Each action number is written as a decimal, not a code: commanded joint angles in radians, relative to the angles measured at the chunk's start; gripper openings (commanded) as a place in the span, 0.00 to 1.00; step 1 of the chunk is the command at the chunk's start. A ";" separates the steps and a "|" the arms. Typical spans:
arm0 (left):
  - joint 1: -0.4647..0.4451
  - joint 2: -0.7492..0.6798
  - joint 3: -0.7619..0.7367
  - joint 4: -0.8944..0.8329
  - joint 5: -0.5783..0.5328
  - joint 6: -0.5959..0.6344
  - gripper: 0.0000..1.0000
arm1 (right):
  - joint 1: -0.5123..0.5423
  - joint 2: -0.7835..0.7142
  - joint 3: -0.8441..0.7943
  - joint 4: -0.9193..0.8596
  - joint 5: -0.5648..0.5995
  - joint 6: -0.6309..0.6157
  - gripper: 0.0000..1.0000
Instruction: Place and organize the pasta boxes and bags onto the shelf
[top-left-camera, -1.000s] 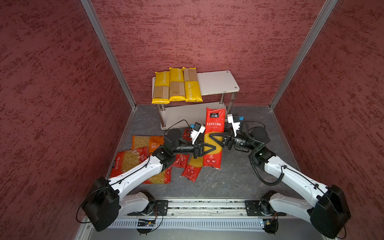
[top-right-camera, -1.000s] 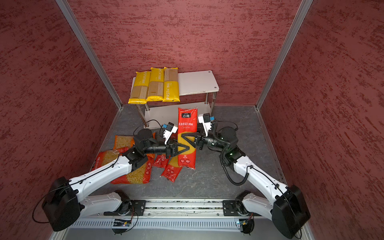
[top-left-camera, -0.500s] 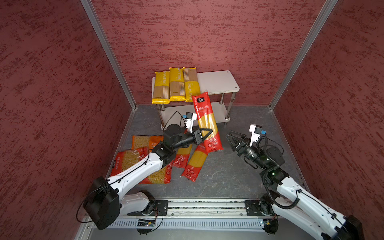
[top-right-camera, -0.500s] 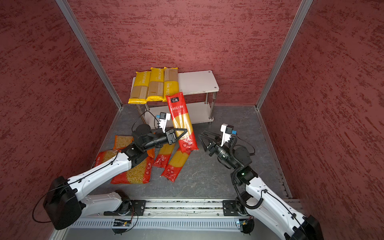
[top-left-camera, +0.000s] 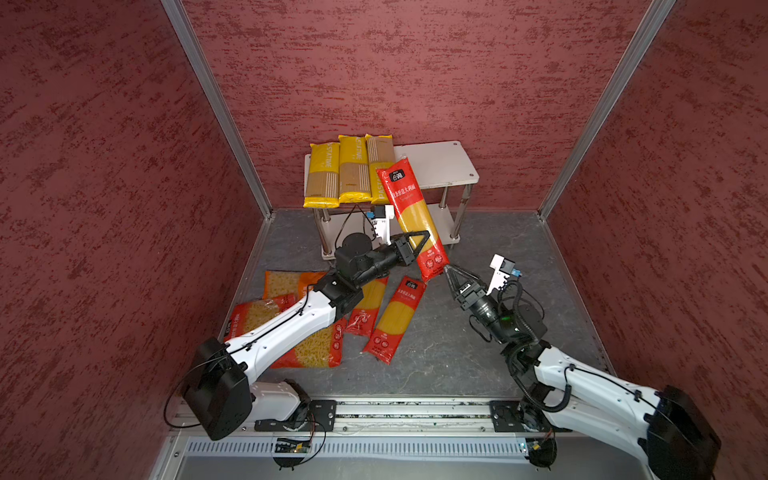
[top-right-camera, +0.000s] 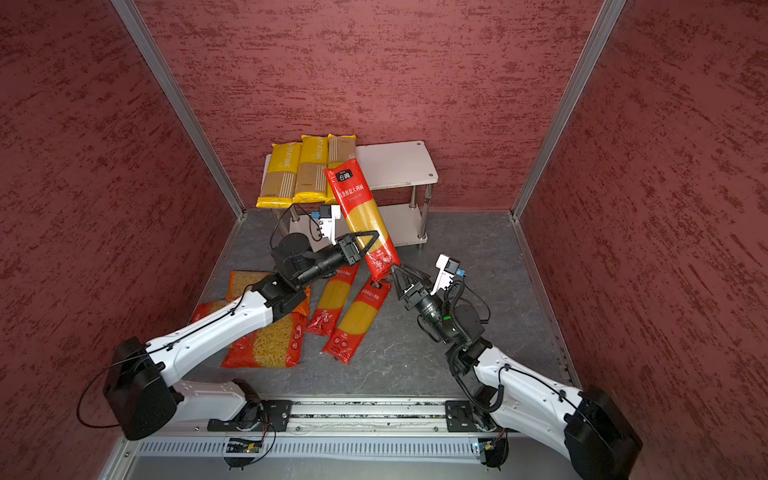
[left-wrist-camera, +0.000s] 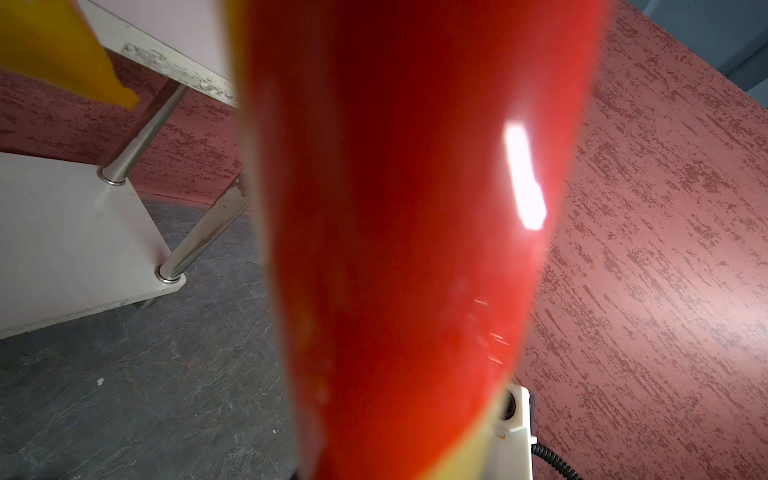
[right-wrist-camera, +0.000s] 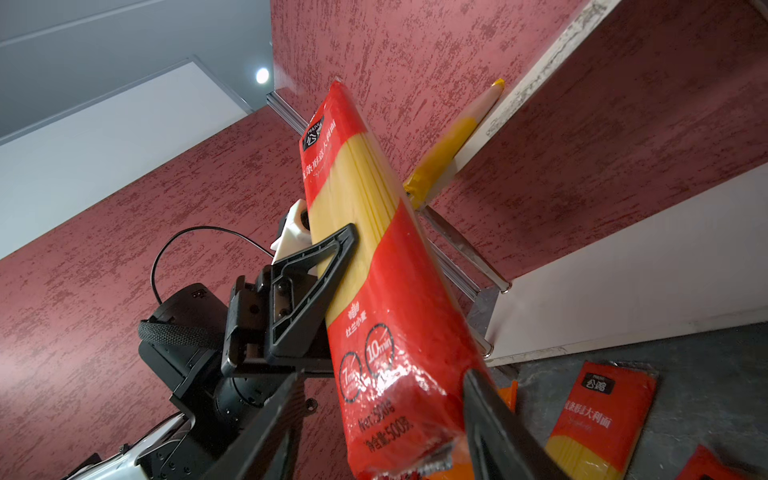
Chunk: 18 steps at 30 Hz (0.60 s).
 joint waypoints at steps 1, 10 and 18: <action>-0.018 -0.046 0.051 0.152 -0.021 0.011 0.00 | 0.028 -0.019 -0.031 0.027 0.088 0.104 0.62; -0.004 -0.041 0.057 0.157 -0.027 0.013 0.00 | 0.028 -0.117 -0.084 -0.077 0.135 0.098 0.66; -0.047 0.004 0.066 0.246 -0.037 -0.064 0.00 | 0.042 0.067 -0.028 0.192 0.043 0.111 0.71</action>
